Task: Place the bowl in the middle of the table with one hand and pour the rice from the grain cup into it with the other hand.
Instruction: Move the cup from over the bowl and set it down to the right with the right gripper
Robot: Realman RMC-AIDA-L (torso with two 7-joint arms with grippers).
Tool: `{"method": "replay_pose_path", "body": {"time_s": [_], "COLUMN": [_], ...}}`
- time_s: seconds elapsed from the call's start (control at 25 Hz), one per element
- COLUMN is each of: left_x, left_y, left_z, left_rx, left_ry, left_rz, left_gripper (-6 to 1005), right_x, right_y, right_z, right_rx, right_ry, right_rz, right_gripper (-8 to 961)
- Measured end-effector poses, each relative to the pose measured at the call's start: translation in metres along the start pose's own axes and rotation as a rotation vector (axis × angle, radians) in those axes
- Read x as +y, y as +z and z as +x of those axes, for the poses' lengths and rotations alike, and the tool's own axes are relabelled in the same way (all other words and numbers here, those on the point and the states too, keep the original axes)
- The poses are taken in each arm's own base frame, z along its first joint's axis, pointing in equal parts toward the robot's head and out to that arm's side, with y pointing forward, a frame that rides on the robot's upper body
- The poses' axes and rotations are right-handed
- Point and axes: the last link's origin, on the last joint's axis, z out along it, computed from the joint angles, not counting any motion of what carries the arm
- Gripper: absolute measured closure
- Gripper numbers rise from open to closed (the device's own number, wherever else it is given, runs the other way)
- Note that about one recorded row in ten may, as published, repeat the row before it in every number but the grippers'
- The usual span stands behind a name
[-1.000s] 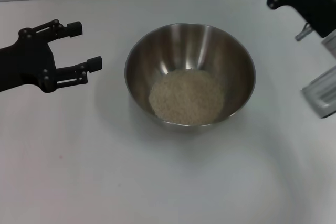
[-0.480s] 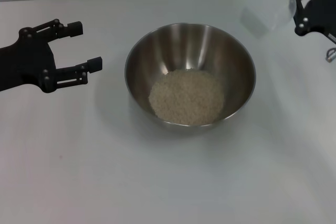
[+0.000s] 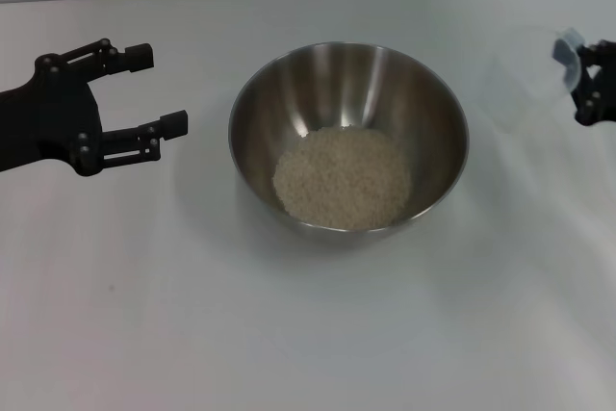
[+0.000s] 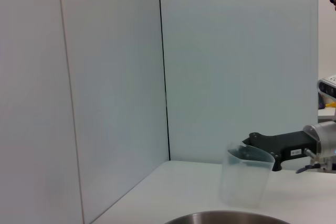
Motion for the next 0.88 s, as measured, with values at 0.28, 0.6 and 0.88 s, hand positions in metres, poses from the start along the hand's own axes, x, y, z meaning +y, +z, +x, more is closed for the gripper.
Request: {"method": "replay_pose_path", "body": {"time_s": [0.28, 0.6, 0.88], "left_x": [0.001, 0.001, 0.0], "left_y": [-0.001, 0.001, 0.001], "left_z": [-0.001, -0.001, -0.001], "left_rx": [-0.005, -0.01, -0.01], "left_ry": [0.002, 0.009, 0.01], "left_rz": [-0.004, -0.01, -0.01], "left_gripper": [167, 167, 167], "right_x": [-0.017, -0.013, -0.003], "right_y": [-0.024, -0.022, -0.012], "right_z": [0.014, 0.03, 0.039], "right_rx": [0.058, 0.135, 0.167], "right_ry": [0.122, 0.158, 0.196], "right_rz": [0.108, 0.122, 0.126], "right_gripper": [934, 934, 933]}}
